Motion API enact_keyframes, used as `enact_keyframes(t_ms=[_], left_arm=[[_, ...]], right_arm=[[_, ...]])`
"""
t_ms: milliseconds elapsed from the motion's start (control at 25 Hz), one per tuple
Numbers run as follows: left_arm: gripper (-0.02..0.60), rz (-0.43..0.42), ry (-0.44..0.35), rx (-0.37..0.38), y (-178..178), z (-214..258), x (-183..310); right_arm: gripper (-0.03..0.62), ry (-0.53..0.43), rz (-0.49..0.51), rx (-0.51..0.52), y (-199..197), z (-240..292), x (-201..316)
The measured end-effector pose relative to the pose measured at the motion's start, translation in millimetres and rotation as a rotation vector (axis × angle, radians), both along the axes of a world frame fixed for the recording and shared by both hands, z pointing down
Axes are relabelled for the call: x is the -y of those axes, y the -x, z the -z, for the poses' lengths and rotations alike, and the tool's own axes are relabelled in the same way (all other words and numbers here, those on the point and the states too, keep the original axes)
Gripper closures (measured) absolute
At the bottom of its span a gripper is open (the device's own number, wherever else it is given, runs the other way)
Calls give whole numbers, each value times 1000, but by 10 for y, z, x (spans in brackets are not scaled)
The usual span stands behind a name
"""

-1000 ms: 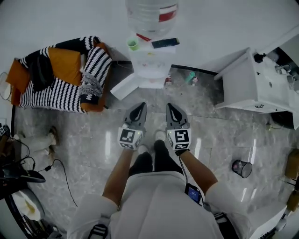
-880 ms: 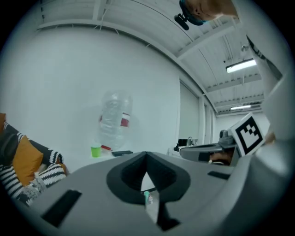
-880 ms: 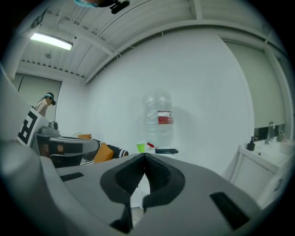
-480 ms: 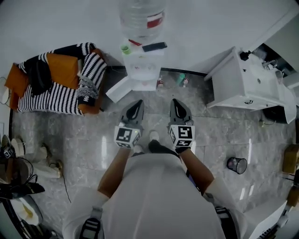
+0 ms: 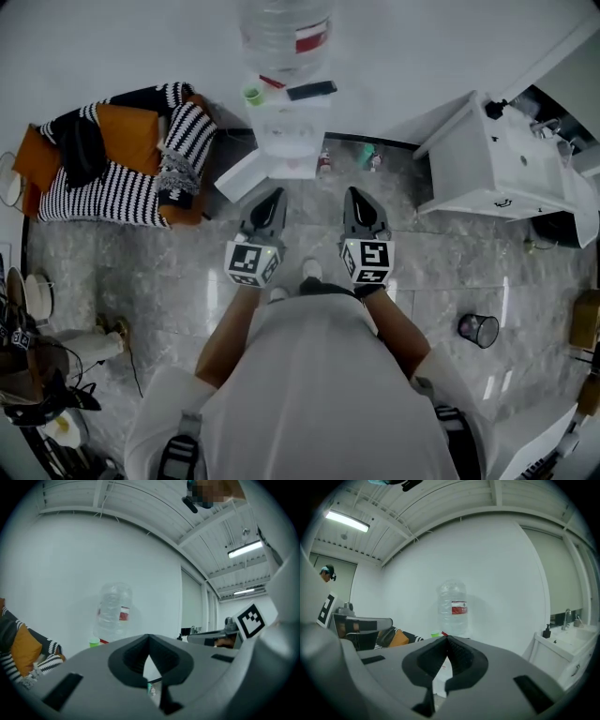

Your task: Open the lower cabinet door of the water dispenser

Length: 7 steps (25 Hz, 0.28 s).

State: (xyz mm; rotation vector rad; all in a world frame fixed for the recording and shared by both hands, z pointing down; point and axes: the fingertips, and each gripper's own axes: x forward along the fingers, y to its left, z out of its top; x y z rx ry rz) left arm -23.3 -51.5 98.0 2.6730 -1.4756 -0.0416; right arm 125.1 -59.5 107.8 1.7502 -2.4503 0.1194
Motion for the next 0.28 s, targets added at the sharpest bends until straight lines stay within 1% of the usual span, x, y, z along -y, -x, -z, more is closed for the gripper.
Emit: enact_keyframes(t_ms=[280], left_arm=[[572,2,20,15,-21,-133,101]], right_arm=[[585,9,20,-25,-144,-97,165]])
